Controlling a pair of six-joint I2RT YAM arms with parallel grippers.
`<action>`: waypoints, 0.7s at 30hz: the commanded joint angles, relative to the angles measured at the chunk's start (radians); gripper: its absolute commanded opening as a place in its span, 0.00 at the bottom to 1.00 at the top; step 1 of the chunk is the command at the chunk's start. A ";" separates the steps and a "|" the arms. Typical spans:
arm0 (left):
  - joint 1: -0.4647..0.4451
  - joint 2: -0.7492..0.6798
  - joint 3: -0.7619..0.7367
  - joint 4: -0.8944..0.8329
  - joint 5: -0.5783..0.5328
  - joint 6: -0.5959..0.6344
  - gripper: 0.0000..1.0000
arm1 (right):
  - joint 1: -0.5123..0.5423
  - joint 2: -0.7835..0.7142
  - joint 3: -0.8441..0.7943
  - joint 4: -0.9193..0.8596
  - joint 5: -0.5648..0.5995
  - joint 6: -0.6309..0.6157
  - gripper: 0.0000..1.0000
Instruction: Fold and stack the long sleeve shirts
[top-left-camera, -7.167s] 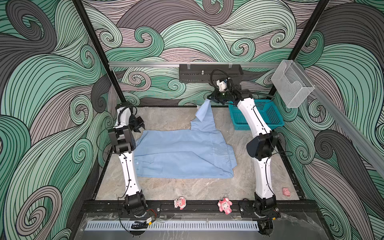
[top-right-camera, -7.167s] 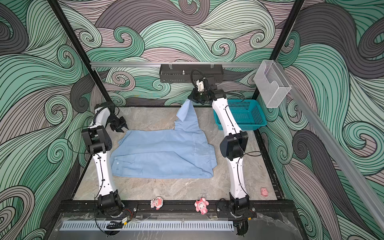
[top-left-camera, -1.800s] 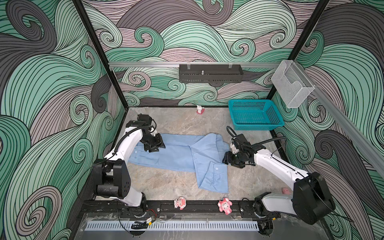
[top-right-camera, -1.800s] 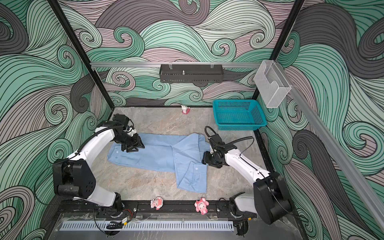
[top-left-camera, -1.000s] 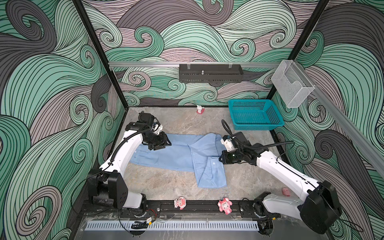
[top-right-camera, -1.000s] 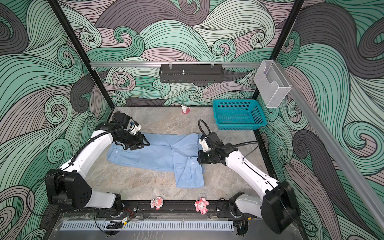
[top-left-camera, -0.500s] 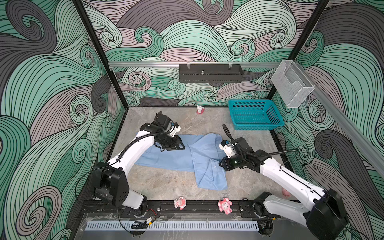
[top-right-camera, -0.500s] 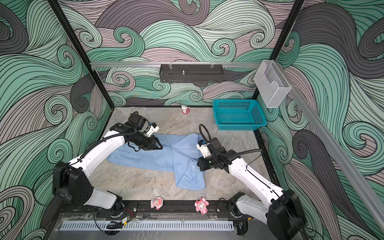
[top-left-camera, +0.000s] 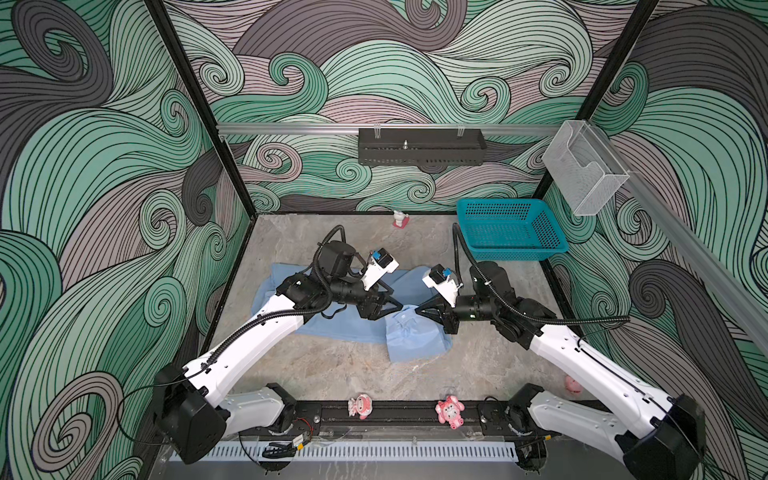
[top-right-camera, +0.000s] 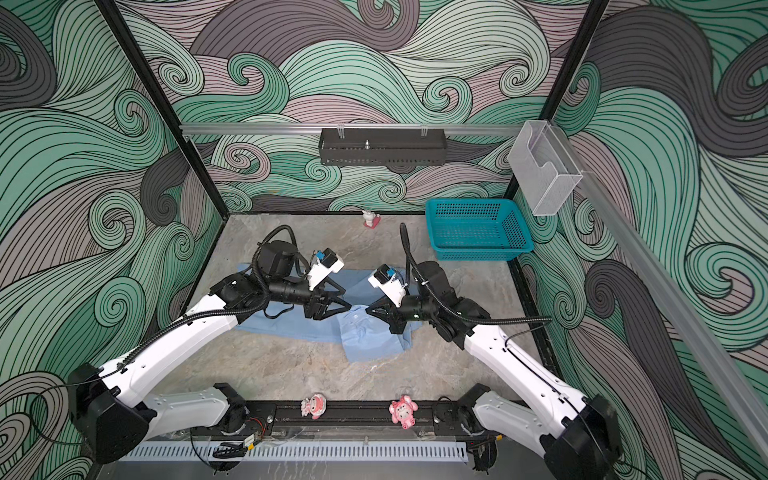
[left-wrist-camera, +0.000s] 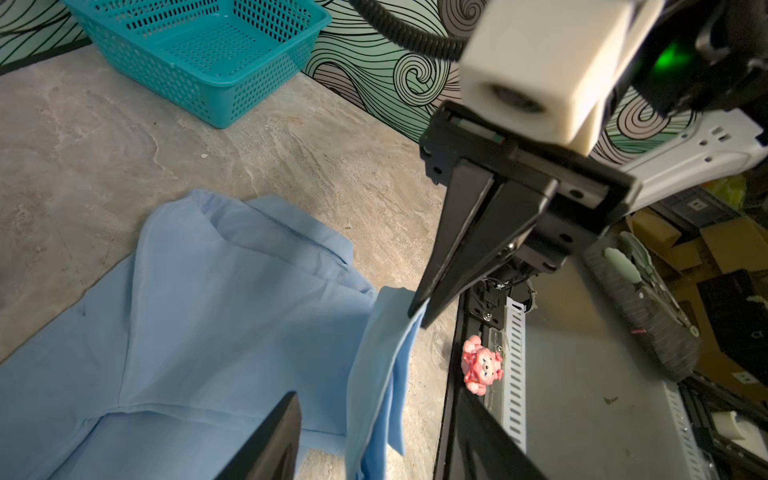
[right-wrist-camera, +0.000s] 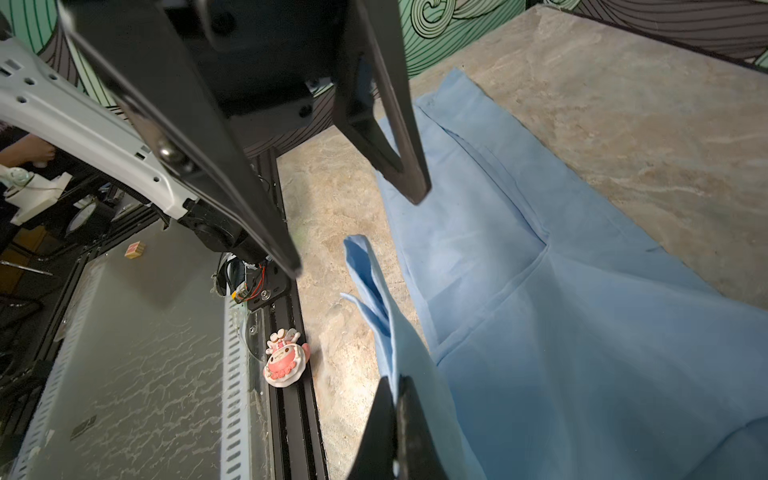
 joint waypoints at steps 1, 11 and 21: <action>-0.034 0.040 0.018 0.029 0.036 0.062 0.66 | 0.004 0.007 0.040 0.033 -0.062 -0.048 0.00; -0.068 0.130 0.124 -0.153 0.011 0.096 0.03 | 0.001 0.020 0.065 0.031 -0.008 -0.027 0.04; -0.068 -0.306 0.076 -0.177 -0.120 0.060 0.00 | -0.137 0.241 0.308 -0.084 0.303 0.219 0.57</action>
